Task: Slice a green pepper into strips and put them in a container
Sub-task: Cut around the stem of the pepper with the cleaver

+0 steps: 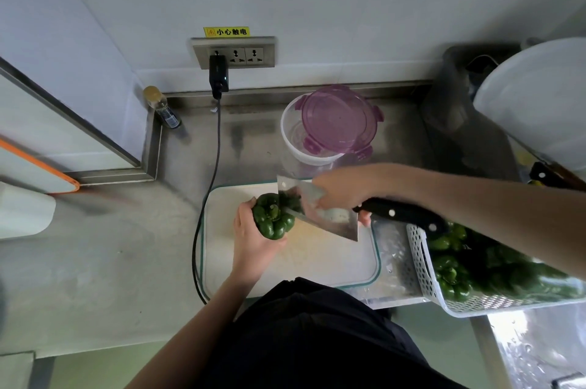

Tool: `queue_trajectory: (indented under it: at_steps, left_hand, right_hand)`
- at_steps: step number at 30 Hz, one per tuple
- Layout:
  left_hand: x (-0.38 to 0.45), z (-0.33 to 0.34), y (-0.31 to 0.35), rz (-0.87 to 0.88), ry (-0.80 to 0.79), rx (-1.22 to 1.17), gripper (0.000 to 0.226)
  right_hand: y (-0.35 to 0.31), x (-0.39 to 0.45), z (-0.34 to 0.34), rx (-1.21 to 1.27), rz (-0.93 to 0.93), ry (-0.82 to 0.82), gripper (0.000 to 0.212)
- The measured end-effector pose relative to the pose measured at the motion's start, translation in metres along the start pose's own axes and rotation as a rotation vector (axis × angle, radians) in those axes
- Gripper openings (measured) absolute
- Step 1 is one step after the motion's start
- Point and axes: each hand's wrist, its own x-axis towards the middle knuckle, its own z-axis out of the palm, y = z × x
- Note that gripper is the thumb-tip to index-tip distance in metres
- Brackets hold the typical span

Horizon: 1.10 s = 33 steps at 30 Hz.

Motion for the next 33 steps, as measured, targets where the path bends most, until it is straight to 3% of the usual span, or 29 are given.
queue_trajectory:
  at_steps: [6, 9, 15, 19, 22, 24, 28, 33]
  left_hand:
    - [-0.006, -0.005, -0.005, -0.057, -0.068, -0.077, 0.097]
    - [-0.013, -0.016, -0.016, -0.057, -0.172, -0.064, 0.107]
    - [-0.018, -0.041, -0.025, 0.029, -0.293, 0.083, 0.122]
    - [-0.011, -0.051, -0.022, 0.013, -0.460, 0.213, 0.140]
    - [-0.008, -0.051, -0.020, 0.082, -0.453, 0.266, 0.121]
    - [-0.009, -0.048, -0.020, 0.153, -0.386, 0.314, 0.110]
    - [-0.015, -0.037, -0.017, 0.198, -0.277, 0.517, 0.106]
    - [-0.014, -0.028, -0.015, 0.208, -0.310, 0.306, 0.088]
  right_hand:
    - [0.014, -0.025, -0.032, 0.053, 0.067, 0.000, 0.035]
    - [0.021, -0.026, -0.018, 0.185, 0.084, -0.020, 0.022]
    - [0.019, -0.034, 0.016, 0.307, 0.033, 0.010, 0.026]
    - [0.013, -0.032, 0.031, 0.196, -0.020, 0.058, 0.025]
    - [0.004, -0.040, 0.039, 0.089, -0.031, 0.094, 0.020]
    - [0.000, -0.044, 0.045, 0.055, -0.022, 0.101, 0.028]
    - [-0.002, -0.043, 0.052, 0.009, -0.003, 0.131, 0.016]
    - [0.004, -0.036, 0.059, 0.040, 0.030, 0.169, 0.026]
